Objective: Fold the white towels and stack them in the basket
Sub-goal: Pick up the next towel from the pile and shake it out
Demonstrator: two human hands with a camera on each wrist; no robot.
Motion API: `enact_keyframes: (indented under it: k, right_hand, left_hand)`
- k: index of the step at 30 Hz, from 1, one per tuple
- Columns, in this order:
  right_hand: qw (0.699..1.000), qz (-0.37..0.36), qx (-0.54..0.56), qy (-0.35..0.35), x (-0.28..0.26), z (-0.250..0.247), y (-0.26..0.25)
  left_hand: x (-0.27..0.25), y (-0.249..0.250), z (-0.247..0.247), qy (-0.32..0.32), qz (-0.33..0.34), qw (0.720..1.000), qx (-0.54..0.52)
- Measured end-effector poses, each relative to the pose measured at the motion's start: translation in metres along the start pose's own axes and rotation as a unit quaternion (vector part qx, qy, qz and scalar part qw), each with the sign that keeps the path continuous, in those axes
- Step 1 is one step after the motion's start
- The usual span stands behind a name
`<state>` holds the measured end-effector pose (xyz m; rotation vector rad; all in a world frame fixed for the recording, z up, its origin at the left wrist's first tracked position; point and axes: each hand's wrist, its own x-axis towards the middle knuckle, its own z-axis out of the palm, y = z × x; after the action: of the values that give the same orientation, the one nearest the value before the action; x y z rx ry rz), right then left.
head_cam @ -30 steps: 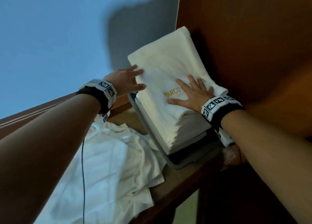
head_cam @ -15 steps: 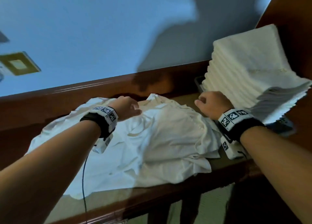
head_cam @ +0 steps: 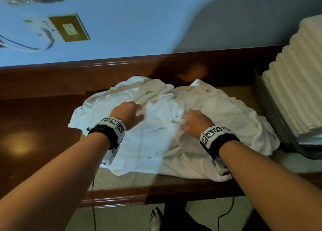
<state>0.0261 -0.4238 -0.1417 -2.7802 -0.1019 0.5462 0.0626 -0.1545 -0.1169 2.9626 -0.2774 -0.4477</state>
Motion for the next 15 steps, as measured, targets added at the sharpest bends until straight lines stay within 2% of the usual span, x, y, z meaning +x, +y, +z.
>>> enact_keyframes:
  k: [4,8,11,12,15]
  right_hand:
    - [0.997,-0.03,-0.064,-0.045,0.029,0.017,-0.008]
    - [0.995,-0.045,-0.089,-0.028,0.041,0.037,-0.002]
    - [0.994,-0.056,-0.095,-0.018,0.046,0.048,0.006]
    - [0.994,-0.061,-0.088,-0.014,0.048,0.05,0.008]
    - [0.995,-0.065,-0.077,-0.013,0.052,0.051,0.01]
  left_hand:
    - [0.03,-0.009,0.007,0.036,-0.012,0.999,0.021]
    - [0.066,-0.028,0.016,0.021,-0.064,0.996,0.05]
    - [0.086,-0.041,0.025,-0.01,-0.115,0.993,0.014]
    - [0.089,-0.043,0.026,-0.001,-0.116,0.993,0.001]
    - [0.087,-0.044,0.033,0.08,-0.099,0.992,-0.002]
